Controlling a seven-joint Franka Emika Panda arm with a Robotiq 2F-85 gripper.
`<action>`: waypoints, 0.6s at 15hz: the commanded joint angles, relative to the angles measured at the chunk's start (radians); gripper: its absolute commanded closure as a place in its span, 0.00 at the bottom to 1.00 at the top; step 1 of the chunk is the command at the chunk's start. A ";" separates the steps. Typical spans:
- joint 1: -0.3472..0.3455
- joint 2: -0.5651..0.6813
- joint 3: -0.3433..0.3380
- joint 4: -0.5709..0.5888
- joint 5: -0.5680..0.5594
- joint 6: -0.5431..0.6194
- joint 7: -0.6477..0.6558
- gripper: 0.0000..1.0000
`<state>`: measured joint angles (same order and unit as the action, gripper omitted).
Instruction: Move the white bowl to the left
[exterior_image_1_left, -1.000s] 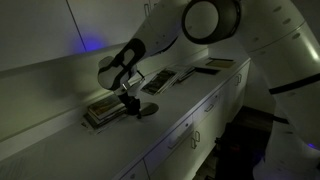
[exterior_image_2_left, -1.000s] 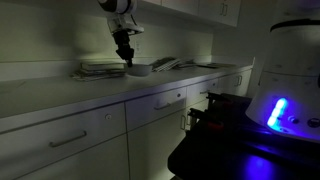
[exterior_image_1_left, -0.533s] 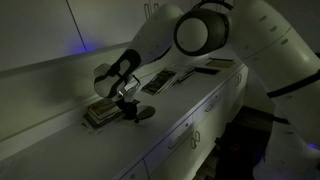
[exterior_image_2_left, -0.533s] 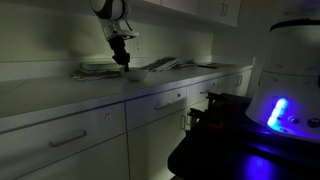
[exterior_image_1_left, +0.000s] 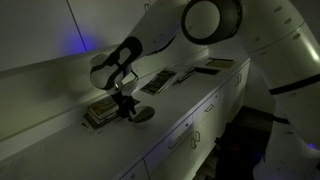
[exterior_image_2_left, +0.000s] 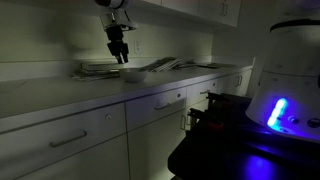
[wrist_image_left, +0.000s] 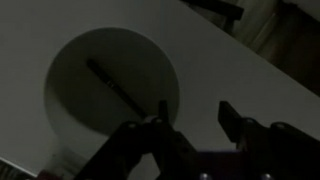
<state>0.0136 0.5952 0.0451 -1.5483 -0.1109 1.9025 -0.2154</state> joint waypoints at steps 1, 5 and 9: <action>-0.048 -0.214 0.017 -0.247 0.069 0.102 -0.047 0.11; -0.081 -0.435 -0.013 -0.474 0.113 0.105 -0.064 0.00; -0.091 -0.651 -0.049 -0.651 0.127 0.197 -0.094 0.00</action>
<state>-0.0796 0.0923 0.0143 -2.0606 -0.0193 1.9953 -0.2735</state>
